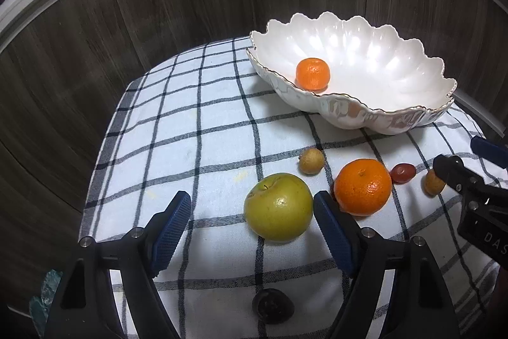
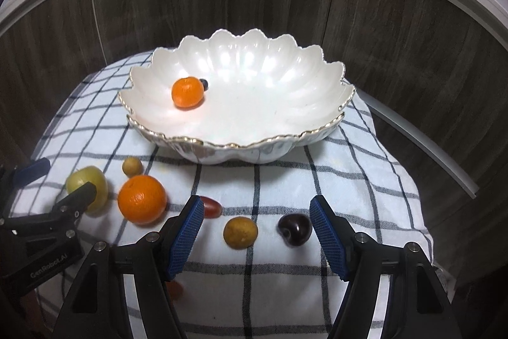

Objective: Organize fruits
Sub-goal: 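Grasp the yellow-green apple with left gripper while right grasps a yellow-brown round fruit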

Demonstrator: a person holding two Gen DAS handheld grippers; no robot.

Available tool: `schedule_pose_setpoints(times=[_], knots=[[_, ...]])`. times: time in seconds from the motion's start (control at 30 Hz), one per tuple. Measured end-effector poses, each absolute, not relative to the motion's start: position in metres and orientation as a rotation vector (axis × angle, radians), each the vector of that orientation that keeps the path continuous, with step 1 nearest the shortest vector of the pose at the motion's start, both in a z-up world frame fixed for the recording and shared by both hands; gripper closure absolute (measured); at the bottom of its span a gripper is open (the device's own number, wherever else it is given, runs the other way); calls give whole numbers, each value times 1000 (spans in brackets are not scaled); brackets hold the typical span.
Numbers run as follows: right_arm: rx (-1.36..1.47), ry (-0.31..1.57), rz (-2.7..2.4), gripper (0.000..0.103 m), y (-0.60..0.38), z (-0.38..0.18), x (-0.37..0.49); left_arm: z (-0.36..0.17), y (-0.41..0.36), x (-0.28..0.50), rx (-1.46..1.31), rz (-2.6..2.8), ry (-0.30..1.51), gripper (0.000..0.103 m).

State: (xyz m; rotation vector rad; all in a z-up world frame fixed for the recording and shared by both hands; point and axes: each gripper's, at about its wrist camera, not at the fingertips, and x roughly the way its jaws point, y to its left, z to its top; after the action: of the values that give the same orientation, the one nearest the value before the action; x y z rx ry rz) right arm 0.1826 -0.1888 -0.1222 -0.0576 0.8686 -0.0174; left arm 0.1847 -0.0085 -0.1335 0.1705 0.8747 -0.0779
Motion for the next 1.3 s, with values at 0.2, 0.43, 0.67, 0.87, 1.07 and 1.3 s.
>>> schedule_pose_setpoints(times=[0.2, 0.43, 0.67, 0.87, 1.07, 1.3], knots=[[-60, 887, -7, 33, -188, -131, 184, -138, -11, 186, 154, -98, 881, 27], [-60, 906, 6, 35, -188, -140, 186, -147, -12, 188, 132, -116, 911, 33], [-95, 893, 15, 48, -183, -142, 185, -153, -13, 191, 114, -128, 938, 48], [-111, 896, 47, 61, -177, -142, 185, -154, -14, 190, 113, -136, 937, 55], [-146, 910, 62, 65, -171, -146, 183, -153, -13, 189, 109, -138, 940, 55], [-204, 912, 50, 70, -167, -149, 184, -152, -13, 190, 105, -139, 940, 55]])
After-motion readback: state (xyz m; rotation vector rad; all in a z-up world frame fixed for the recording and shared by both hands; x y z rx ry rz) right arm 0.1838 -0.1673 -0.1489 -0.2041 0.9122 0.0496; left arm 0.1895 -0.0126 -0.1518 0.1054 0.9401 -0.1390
